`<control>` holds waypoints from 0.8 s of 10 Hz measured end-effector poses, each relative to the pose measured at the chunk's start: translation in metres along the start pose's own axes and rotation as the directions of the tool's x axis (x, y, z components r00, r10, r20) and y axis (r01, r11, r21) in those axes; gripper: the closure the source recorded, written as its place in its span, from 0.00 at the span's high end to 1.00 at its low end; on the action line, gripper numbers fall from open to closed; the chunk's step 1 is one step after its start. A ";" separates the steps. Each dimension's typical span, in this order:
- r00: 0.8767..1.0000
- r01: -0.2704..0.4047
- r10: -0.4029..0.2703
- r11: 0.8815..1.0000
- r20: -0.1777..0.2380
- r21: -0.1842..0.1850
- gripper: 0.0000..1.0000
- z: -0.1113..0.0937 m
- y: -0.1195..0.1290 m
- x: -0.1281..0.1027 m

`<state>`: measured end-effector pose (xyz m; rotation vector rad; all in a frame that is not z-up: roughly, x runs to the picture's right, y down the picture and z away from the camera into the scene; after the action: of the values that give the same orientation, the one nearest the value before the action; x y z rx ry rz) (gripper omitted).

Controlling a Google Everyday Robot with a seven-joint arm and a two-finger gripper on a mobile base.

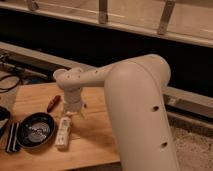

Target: Place the bottle in the ceramic bowl

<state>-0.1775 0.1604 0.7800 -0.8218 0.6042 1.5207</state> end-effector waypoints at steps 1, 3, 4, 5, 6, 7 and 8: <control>1.000 0.018 -0.018 1.000 -0.001 0.008 0.80 -0.001 0.004 0.000; 0.998 0.054 -0.053 0.997 -0.016 0.051 0.80 0.007 0.016 0.000; 0.998 0.062 -0.060 0.996 -0.020 0.065 0.80 0.014 0.016 -0.003; 0.998 0.065 -0.063 0.995 -0.024 0.069 0.80 0.017 0.016 -0.003; 0.997 0.072 -0.070 0.995 -0.032 0.074 0.80 0.023 0.018 -0.002; 0.996 0.078 -0.075 0.994 -0.041 0.078 0.80 0.028 0.020 -0.001; 0.996 0.081 -0.077 0.993 -0.050 0.081 0.80 0.033 0.021 0.001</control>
<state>-0.2036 0.1838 0.7978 -0.8105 0.6569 1.3987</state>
